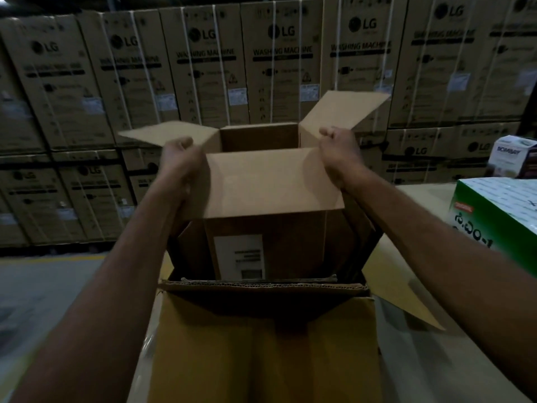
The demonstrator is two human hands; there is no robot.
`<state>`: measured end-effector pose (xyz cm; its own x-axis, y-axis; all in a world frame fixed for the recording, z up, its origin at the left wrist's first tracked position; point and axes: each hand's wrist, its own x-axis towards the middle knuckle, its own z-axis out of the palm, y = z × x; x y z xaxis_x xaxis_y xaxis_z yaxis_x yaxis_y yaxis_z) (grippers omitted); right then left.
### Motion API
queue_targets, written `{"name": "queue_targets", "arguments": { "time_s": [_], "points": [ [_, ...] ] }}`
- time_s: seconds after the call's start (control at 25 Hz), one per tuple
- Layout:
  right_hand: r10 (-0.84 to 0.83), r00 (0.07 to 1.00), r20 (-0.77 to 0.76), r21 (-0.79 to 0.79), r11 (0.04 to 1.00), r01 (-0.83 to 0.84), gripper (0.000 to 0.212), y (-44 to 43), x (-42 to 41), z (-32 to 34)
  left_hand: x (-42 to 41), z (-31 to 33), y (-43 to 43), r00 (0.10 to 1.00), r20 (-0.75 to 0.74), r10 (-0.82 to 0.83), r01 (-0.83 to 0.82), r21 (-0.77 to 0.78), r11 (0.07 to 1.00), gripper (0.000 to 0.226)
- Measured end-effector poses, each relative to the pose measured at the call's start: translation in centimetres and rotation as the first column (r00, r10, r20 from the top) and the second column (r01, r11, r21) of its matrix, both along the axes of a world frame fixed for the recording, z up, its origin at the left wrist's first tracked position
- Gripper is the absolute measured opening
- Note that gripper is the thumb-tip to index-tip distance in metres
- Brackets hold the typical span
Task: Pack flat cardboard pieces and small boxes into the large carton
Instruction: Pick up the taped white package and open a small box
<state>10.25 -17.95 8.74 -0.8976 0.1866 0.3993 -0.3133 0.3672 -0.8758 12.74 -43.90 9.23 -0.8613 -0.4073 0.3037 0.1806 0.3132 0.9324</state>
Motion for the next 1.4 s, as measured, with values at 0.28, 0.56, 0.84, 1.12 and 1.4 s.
{"name": "queue_targets", "arguments": {
  "time_s": [0.28, 0.56, 0.84, 1.12, 1.4],
  "points": [
    [-0.018, 0.989, -0.150, -0.001, 1.000, 0.018, 0.046, 1.2, -0.4, 7.6, 0.6, 6.8, 1.0, 0.986, -0.166, 0.023, -0.041, -0.105, 0.994, 0.022],
    [0.006, 0.948, -0.318, -0.096, 0.995, -0.038, 0.049, 4.1, 0.3, 9.1, -1.3, 8.6, 3.6, 0.930, -0.364, 0.057, -0.087, -0.068, 0.994, 0.048],
    [-0.058, 0.897, -0.437, -0.130, 0.992, 0.001, 0.050, 9.9, -0.5, 10.5, -4.6, 10.4, 9.2, 0.871, -0.491, 0.004, -0.074, -0.123, 0.990, 0.048],
    [-0.205, 0.855, -0.476, -0.098, 0.979, 0.180, 0.050, 20.8, -3.8, 12.1, -9.2, 13.0, 20.0, 0.846, -0.514, -0.144, 0.049, -0.193, 0.980, 0.052],
    [-0.252, 0.885, -0.391, -0.126, 0.967, 0.220, 0.053, 33.6, -10.4, 10.6, -17.7, 11.7, 32.8, 0.878, -0.437, -0.194, 0.145, -0.144, 0.979, 0.056]
  ]
}}
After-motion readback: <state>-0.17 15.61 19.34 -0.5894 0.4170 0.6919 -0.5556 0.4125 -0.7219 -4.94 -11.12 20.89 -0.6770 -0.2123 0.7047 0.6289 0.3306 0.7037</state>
